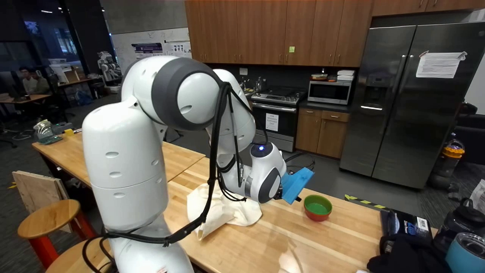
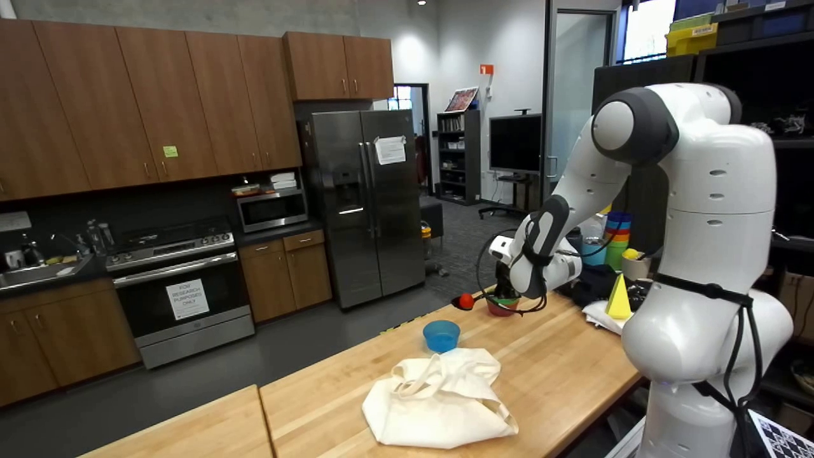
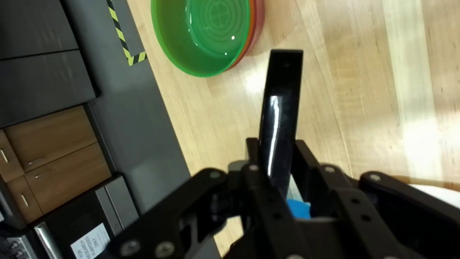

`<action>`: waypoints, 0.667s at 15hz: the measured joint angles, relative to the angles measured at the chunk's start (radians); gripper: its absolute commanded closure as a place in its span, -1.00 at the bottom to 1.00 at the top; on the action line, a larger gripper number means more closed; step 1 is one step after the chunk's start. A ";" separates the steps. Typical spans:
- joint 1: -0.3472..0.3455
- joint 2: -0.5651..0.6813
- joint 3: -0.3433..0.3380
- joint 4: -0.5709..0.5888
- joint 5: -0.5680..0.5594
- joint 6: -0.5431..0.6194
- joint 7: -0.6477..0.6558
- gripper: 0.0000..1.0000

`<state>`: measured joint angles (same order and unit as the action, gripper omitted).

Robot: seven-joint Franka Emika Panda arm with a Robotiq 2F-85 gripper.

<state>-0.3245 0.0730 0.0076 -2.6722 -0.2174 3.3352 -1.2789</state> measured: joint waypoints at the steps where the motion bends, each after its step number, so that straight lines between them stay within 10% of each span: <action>1: -0.023 0.000 0.004 0.000 -0.011 0.002 0.015 0.87; 10: -0.203 0.000 0.013 0.005 -0.063 0.004 0.083 0.87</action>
<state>-0.5274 0.0731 0.0209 -2.6669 -0.2803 3.3391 -1.1959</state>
